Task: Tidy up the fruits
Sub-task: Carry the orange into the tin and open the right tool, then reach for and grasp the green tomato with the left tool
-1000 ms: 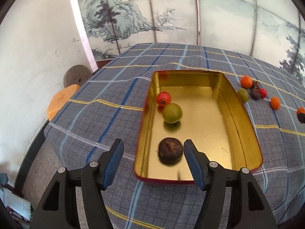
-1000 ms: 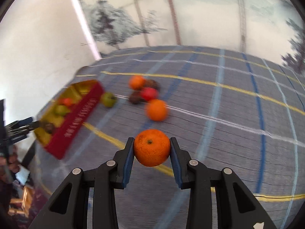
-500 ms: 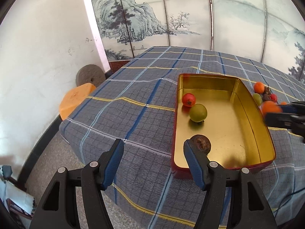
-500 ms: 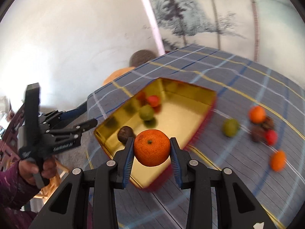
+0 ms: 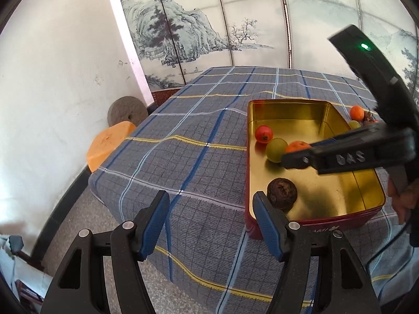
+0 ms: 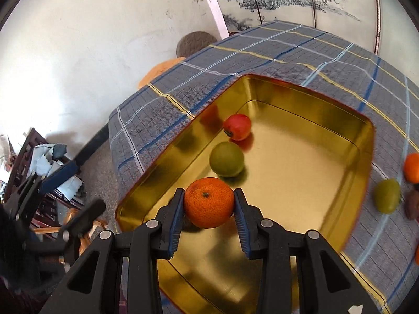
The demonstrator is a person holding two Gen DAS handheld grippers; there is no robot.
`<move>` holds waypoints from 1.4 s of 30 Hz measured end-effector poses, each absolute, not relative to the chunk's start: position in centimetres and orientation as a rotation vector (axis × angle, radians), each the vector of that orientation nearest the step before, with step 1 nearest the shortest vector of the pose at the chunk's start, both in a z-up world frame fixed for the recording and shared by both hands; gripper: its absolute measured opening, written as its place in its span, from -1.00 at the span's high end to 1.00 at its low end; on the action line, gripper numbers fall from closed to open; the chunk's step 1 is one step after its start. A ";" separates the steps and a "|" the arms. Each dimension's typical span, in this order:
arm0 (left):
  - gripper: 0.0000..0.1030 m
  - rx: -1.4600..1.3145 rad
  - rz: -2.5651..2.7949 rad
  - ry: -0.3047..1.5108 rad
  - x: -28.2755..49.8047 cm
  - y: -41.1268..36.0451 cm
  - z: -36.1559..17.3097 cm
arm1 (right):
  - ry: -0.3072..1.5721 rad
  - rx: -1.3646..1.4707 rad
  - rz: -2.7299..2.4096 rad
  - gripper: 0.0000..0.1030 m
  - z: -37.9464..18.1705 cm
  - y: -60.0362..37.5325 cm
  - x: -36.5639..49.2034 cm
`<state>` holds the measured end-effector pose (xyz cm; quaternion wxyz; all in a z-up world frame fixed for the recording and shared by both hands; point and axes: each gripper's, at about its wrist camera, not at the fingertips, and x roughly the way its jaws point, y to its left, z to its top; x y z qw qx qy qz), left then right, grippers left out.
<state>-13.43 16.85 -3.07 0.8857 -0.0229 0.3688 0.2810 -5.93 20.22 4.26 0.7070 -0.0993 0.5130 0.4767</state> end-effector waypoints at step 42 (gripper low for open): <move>-0.38 0.100 0.016 0.789 -0.9 4.7 2.5 | 0.895 0.040 0.462 -0.29 2.6 -17.4 -3.4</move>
